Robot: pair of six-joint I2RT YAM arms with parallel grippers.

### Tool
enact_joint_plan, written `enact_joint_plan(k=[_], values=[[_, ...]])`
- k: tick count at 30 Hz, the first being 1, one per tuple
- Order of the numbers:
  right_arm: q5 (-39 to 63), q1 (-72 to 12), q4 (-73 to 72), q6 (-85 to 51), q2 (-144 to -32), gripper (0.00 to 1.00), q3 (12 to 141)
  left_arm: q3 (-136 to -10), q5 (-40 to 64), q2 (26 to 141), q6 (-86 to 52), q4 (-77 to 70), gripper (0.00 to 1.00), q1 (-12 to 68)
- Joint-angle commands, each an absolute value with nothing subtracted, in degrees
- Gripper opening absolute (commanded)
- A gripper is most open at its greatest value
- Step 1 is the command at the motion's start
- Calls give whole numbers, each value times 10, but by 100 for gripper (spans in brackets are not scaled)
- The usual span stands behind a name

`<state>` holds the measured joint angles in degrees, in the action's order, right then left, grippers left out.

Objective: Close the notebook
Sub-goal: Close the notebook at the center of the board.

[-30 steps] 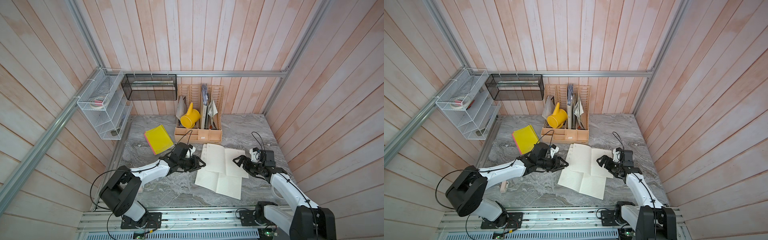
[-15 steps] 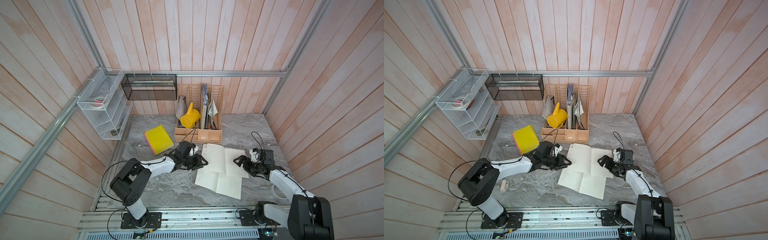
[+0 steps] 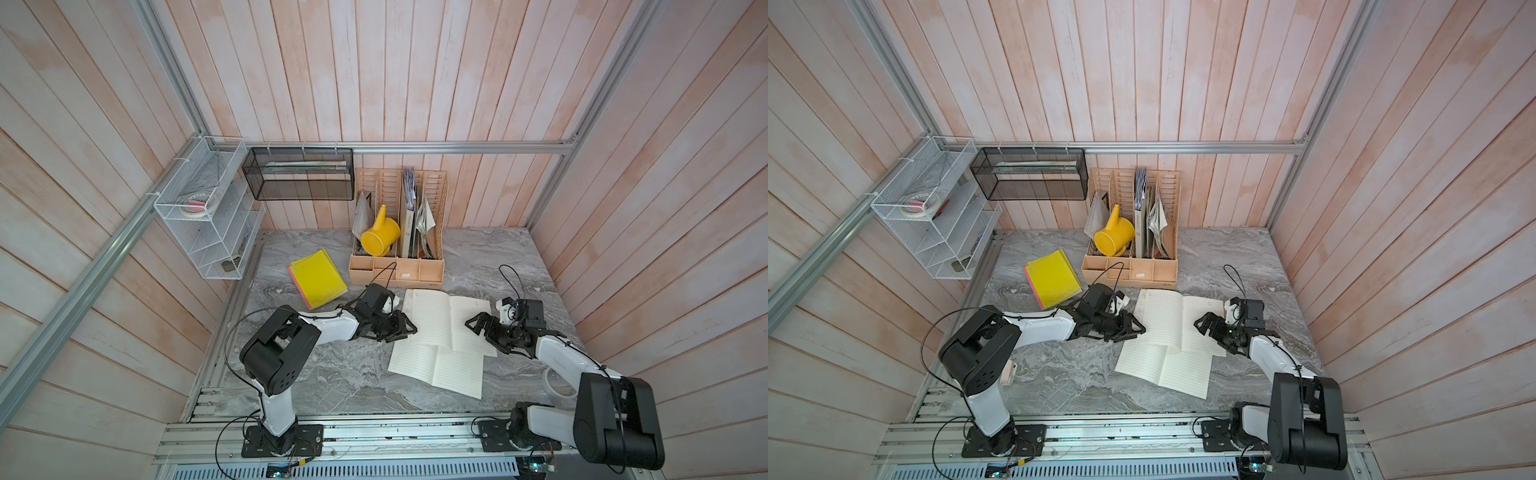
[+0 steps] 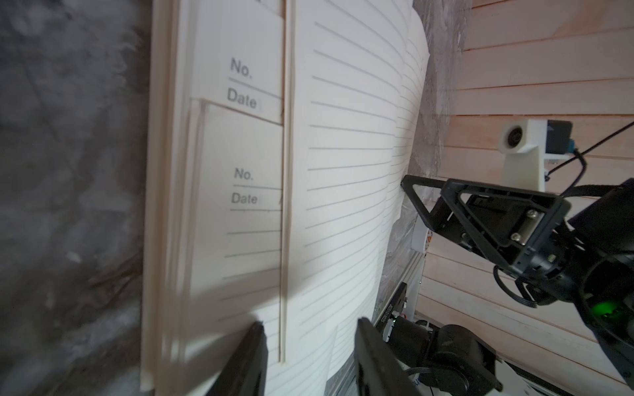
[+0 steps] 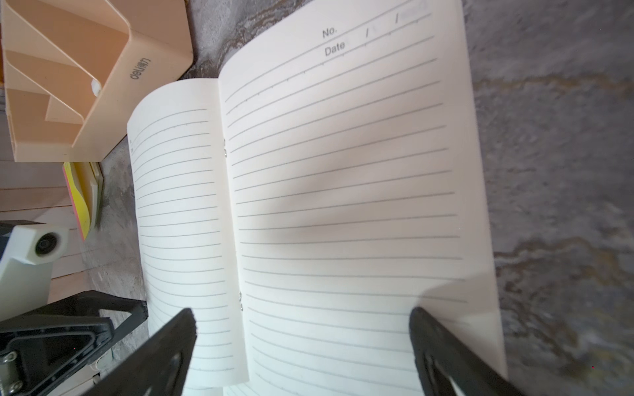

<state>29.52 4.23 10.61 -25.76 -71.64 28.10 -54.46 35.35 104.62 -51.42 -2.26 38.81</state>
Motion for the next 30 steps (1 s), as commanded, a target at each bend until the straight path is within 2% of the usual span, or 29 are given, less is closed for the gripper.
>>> enact_joint_plan(k=[1,10,17,26,30], values=[[308,45,107,-250,-725,98,270,-563,357,1065,-498,-24,45,391],[315,45,107,-247,-726,98,272,-554,358,1090,-502,-39,47,391],[325,45,107,-246,-730,98,272,-557,306,1119,-471,-17,48,390],[329,44,107,-244,-733,98,272,-543,359,1147,-498,-111,48,389],[330,45,110,-245,-730,98,272,-505,394,1142,-545,-205,49,386]])
